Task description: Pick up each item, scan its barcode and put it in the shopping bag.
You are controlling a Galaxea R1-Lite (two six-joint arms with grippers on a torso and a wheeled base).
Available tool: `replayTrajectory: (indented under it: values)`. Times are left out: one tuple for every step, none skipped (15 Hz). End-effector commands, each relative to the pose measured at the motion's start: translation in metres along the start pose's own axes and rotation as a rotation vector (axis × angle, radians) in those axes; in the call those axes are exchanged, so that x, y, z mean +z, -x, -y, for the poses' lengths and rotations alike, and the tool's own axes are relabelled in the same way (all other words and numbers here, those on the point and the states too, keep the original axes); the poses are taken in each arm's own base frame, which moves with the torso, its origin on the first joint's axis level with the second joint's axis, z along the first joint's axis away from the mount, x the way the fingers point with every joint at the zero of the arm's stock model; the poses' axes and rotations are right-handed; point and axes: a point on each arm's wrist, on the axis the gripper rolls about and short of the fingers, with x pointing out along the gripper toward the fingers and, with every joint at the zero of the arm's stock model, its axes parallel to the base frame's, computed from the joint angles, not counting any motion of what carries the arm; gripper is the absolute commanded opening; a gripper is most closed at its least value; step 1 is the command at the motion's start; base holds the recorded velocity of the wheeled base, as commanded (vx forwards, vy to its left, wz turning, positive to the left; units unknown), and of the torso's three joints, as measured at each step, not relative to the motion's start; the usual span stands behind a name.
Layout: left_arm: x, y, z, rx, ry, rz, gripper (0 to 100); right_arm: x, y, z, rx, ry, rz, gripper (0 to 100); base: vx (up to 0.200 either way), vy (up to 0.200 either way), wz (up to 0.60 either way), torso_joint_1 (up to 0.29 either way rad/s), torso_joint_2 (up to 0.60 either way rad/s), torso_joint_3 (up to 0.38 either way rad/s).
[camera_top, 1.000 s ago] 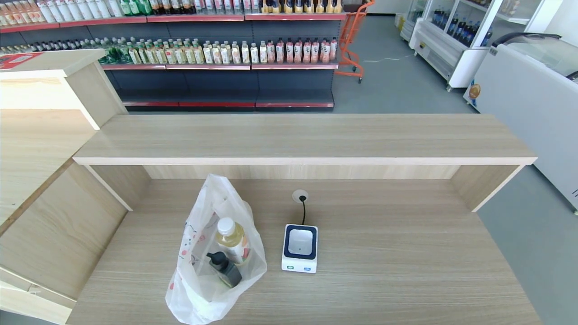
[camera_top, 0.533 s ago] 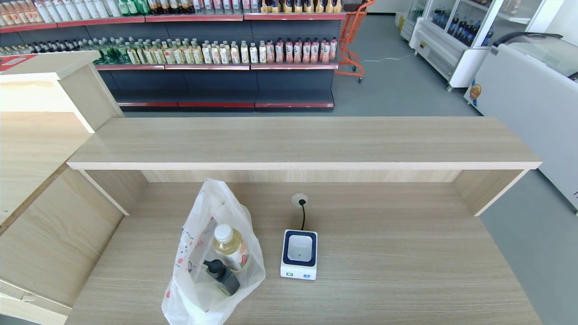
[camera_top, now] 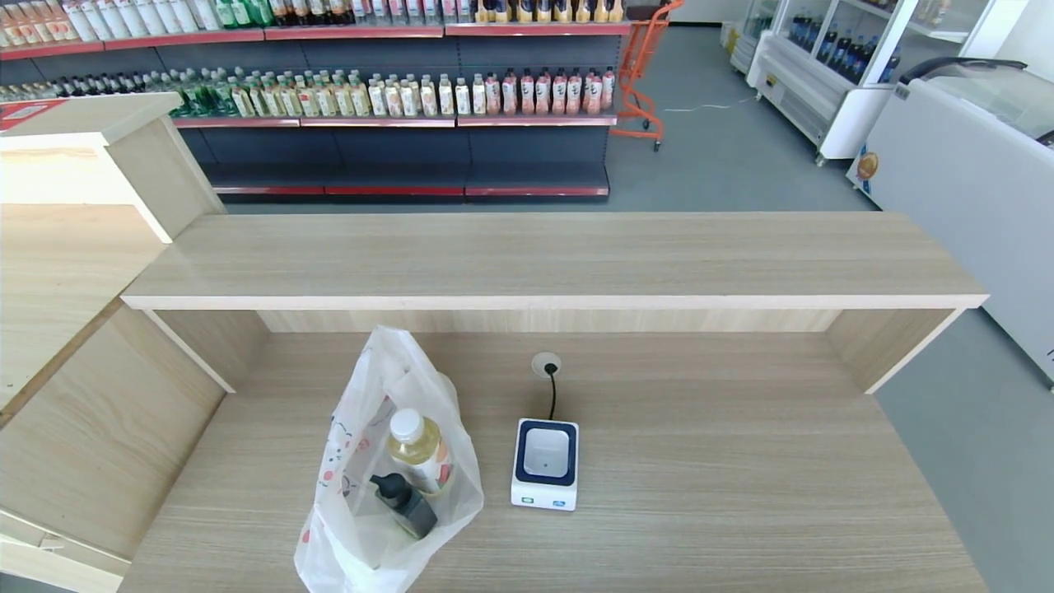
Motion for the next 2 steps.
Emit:
replayTrajectory:
  values:
    - [0.0000, 0.0000, 0.0000, 0.000, 0.000, 0.001, 100, 0.0000, -0.0002, 0.0000, 0.000, -0.001, -0.002, 0, 0.000, 0.000, 0.00, 0.000, 0.00, 0.000]
    - [0.0000, 0.0000, 0.0000, 0.000, 0.000, 0.001, 100, 0.0000, -0.0002, 0.0000, 0.000, -0.001, -0.002, 0, 0.000, 0.000, 0.00, 0.000, 0.00, 0.000]
